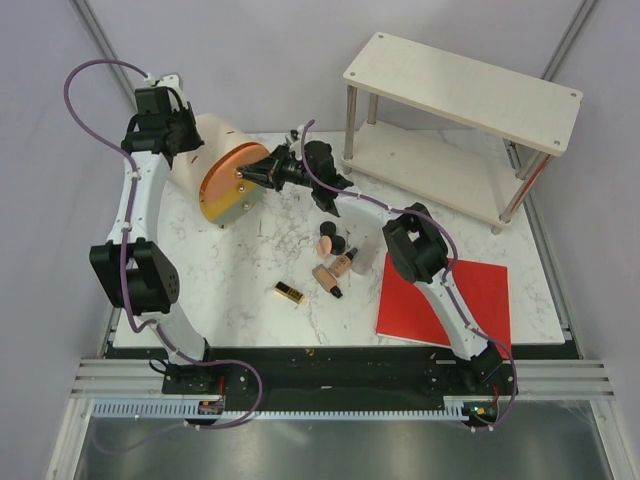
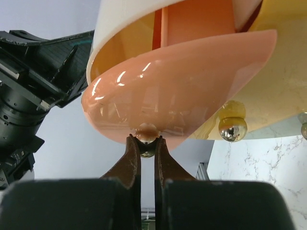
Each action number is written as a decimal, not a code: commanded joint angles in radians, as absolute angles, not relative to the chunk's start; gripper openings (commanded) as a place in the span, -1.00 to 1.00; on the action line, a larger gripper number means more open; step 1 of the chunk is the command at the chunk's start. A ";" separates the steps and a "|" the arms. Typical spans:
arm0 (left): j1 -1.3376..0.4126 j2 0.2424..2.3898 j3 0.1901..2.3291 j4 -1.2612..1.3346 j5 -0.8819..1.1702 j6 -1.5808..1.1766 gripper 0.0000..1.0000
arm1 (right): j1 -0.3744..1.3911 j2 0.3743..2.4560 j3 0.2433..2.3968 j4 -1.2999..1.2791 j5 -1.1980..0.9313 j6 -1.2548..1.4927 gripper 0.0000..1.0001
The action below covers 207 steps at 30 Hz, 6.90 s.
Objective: Organize the makeup
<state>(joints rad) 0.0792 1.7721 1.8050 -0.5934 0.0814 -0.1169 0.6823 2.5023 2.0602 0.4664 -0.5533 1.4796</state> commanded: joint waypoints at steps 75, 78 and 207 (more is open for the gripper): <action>0.084 1.847 1.802 -0.733 0.153 -0.170 -0.96 | 0.517 1.941 1.457 -0.090 -0.525 0.898 0.38; 0.086 1.847 1.796 -0.733 0.160 -0.170 -0.96 | 0.511 1.947 1.577 -0.419 -0.408 0.684 0.39; 0.086 1.879 1.802 -0.742 0.319 -0.156 -0.96 | 0.683 2.390 2.395 -0.204 -0.376 0.911 0.04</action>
<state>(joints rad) 0.0837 1.8214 1.8267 -0.5480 0.3260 -0.1600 0.6765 2.3730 2.3573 -0.2234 -0.3820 0.9348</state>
